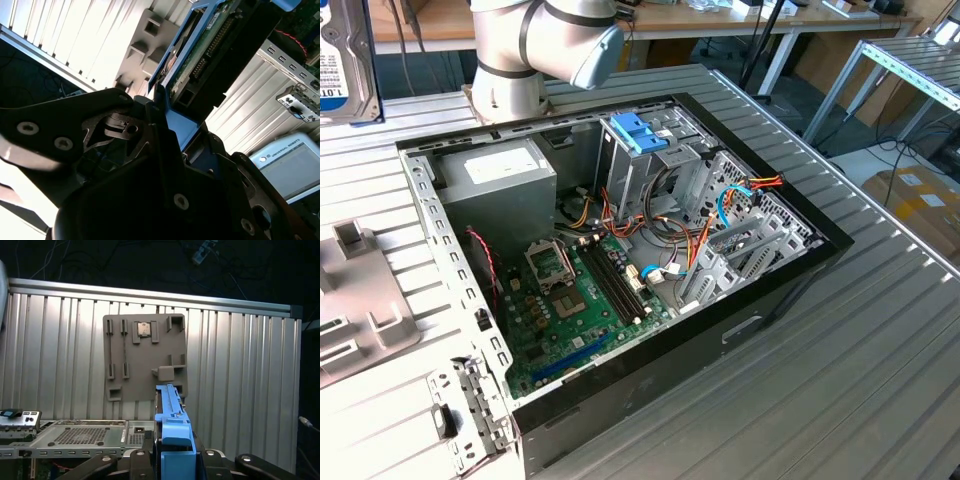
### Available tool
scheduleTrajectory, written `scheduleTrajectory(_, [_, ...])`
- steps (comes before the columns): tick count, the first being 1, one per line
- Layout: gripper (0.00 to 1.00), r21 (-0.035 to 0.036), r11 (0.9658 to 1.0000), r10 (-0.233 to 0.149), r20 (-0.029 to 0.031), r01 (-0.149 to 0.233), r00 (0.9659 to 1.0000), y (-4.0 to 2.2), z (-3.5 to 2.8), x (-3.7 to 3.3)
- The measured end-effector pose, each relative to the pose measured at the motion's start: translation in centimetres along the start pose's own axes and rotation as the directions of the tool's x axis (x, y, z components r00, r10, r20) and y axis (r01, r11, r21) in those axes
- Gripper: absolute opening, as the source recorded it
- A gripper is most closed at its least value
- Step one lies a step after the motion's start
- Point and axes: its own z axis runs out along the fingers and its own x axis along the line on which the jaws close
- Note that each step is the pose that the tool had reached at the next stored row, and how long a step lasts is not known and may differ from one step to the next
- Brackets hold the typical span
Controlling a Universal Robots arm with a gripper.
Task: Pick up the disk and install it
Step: 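Pick up the disk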
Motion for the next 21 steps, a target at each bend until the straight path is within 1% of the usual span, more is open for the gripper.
scheduleTrajectory(21, [0.37,0.0000,1.0000,0.000,0.0001,0.000,1.0000,-0.67,-0.09,1.07])
